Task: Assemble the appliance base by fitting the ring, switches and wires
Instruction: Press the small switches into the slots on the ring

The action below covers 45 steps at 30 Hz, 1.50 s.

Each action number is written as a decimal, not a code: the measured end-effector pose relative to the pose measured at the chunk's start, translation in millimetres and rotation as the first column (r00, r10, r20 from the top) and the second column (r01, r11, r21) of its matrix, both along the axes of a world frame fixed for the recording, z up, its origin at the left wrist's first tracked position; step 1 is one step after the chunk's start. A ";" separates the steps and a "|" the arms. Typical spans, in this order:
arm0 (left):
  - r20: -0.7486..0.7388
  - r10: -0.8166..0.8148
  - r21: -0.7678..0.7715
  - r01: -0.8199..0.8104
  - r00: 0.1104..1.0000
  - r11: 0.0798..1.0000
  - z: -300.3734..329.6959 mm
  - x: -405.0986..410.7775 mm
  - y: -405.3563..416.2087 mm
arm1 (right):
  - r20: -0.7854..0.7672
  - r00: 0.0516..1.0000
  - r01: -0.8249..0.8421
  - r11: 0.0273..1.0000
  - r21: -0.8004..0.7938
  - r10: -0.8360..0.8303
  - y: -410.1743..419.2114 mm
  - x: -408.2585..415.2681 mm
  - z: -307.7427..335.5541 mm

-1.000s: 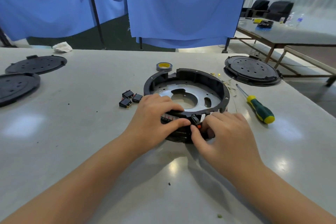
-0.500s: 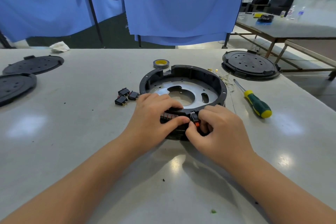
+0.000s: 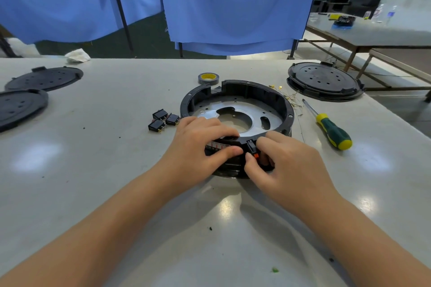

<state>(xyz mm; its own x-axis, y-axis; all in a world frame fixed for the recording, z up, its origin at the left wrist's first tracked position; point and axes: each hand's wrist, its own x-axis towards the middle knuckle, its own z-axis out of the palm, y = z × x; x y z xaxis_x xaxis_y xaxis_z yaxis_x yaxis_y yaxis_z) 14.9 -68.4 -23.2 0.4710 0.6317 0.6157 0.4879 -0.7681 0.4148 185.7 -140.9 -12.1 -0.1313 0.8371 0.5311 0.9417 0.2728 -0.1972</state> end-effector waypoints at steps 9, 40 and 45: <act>-0.011 0.000 -0.008 0.000 1.000 1.000 1.2 0.1 -0.4 | 0.176 0.975 0.157 0.983 -0.099 -0.138 -1.4 -10.2 6.3; 0.037 -0.016 -0.061 0.019 0.999 0.998 1.8 -0.8 1.1 | 0.208 0.949 0.281 0.936 -0.213 -0.238 5.3 -23.2 25.8; -0.004 -0.016 -0.068 0.016 1.000 0.998 4.8 -1.7 1.0 | 0.164 0.963 0.242 0.951 -0.191 -0.211 2.7 -11.1 20.8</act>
<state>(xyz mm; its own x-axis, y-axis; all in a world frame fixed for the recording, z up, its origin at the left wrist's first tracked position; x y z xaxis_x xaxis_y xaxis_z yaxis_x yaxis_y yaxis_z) 13.2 -67.4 -18.4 0.4839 0.6643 0.5697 0.4778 -0.7460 0.4639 174.6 -138.2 8.7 0.0141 0.9431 0.3321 0.9960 0.0161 -0.0881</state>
